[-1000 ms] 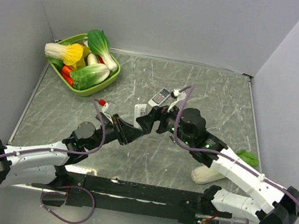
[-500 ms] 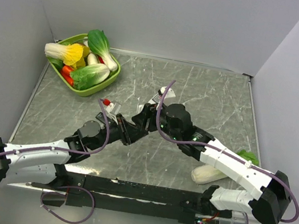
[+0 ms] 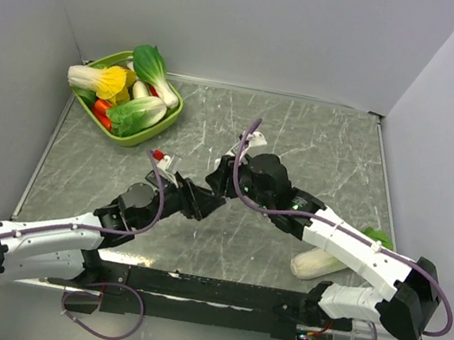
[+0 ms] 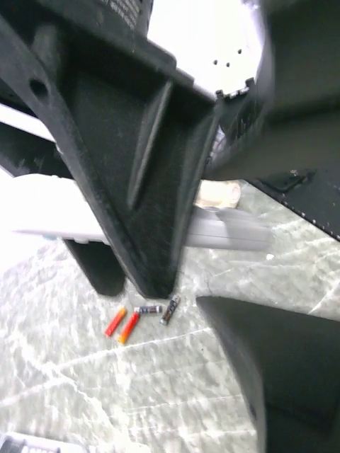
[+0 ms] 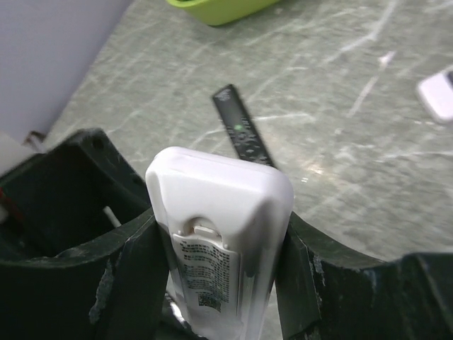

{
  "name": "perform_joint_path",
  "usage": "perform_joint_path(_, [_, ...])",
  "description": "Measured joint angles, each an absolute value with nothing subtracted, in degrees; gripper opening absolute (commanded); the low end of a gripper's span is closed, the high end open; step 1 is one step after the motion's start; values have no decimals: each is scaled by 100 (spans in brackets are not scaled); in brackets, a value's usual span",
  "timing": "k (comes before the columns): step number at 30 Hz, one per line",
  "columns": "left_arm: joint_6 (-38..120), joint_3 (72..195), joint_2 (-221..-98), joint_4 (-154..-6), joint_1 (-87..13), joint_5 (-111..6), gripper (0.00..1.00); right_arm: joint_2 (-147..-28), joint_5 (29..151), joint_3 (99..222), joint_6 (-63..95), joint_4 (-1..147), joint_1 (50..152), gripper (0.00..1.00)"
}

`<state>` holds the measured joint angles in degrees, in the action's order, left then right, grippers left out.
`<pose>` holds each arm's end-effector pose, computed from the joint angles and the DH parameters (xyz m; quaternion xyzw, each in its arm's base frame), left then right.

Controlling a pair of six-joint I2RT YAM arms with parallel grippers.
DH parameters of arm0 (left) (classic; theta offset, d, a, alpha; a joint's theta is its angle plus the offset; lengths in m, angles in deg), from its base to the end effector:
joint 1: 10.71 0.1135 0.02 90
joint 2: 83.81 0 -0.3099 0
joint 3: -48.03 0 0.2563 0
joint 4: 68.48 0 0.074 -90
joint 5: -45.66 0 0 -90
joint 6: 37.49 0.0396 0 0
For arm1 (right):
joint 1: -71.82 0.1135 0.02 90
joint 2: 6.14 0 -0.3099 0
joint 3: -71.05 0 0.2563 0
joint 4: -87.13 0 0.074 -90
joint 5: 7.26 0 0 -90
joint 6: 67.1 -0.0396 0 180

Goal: Load the batteries into the remote control
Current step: Place the remote control at the center of the board.

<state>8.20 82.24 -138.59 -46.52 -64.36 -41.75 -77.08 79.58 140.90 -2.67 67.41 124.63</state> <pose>0.1169 -0.1558 0.2794 0.0407 0.6973 -0.5294 0.4815 0.1717 0.2227 0.3612 -0.1786 0.8034 0.3410 0.4542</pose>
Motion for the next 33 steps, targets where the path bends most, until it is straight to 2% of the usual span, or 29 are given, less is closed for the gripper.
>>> perform_joint_path(1, [794,8232,-13826,-4754,-6429,-4090,92,-7708,7907,14090,-223,6660,12409,0])
perform_joint_path(3, [813,8241,-13759,-4942,-6418,-3948,99,-7706,7840,14090,-122,6461,12249,0])
perform_joint_path(10, [768,8283,-13326,-5963,-5874,-3749,99,-7706,7768,14270,308,5533,10903,0])
perform_joint_path(14, [778,8283,-12981,-6520,-5411,-3723,99,-8066,7816,14792,680,4896,9534,0])
perform_joint_path(20, [888,8283,-12386,-7237,-5205,-3570,99,-9303,8095,15647,1034,4243,8055,0])
perform_joint_path(27, [1074,8283,-11903,-7880,-5148,-3281,99,-11157,8421,16694,1303,3526,7047,0])
perform_joint_path(32, [1087,8283,-11774,-8216,-5142,-3108,99,-12164,8541,17319,1449,3211,6634,16])
perform_joint_path(33, [1078,8283,-11770,-8289,-5142,-3067,99,-12320,8561,17437,1478,3135,6571,23])
